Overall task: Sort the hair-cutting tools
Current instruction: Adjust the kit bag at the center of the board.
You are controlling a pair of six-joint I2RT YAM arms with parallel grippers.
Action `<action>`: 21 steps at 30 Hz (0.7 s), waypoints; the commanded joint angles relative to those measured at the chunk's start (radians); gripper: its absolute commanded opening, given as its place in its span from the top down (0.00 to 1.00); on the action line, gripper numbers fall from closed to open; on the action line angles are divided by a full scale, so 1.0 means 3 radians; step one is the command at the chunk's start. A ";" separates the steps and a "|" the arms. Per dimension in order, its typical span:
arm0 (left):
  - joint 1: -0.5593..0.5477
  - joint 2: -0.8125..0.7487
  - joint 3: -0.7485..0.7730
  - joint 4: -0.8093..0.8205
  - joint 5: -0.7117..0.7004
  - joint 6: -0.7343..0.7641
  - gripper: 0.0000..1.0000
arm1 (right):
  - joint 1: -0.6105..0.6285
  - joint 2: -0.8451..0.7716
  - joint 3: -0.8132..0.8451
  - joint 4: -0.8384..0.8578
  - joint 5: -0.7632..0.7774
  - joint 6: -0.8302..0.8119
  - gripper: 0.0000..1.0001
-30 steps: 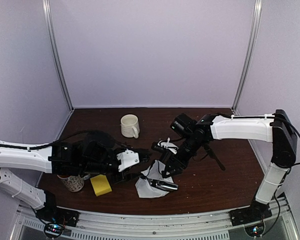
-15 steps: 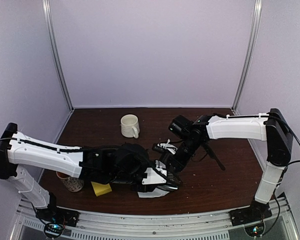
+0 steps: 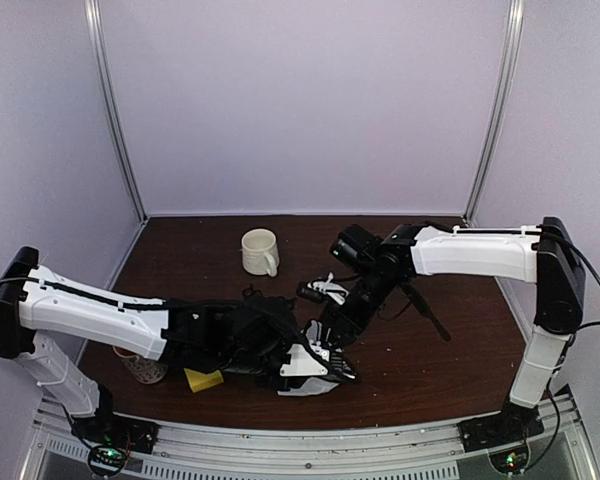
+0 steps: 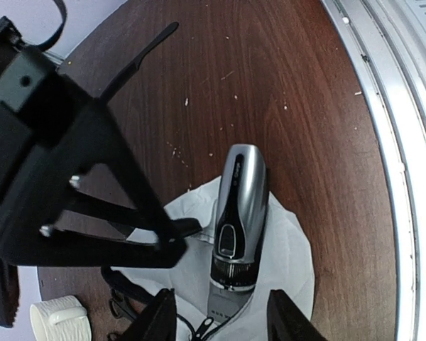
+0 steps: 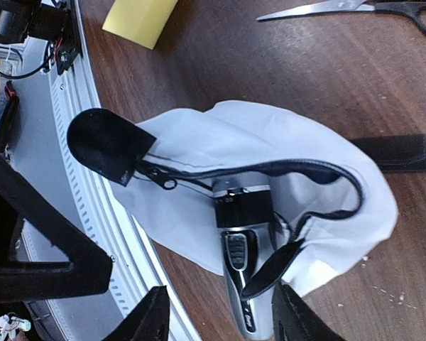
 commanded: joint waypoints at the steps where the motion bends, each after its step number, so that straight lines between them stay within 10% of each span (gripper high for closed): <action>1: -0.0011 -0.0241 -0.0084 0.0035 -0.0042 -0.0153 0.54 | 0.0182 0.0178 0.0133 -0.0155 0.0265 0.0087 0.49; 14: -0.0011 -0.0197 -0.0051 0.0057 -0.0042 -0.0236 0.54 | 0.0153 0.0265 0.0213 -0.0134 0.0779 0.0307 0.58; 21: -0.0006 0.0109 0.0233 -0.0054 -0.0049 -0.0067 0.52 | 0.0115 0.0313 0.0236 -0.0129 0.0557 0.0301 1.00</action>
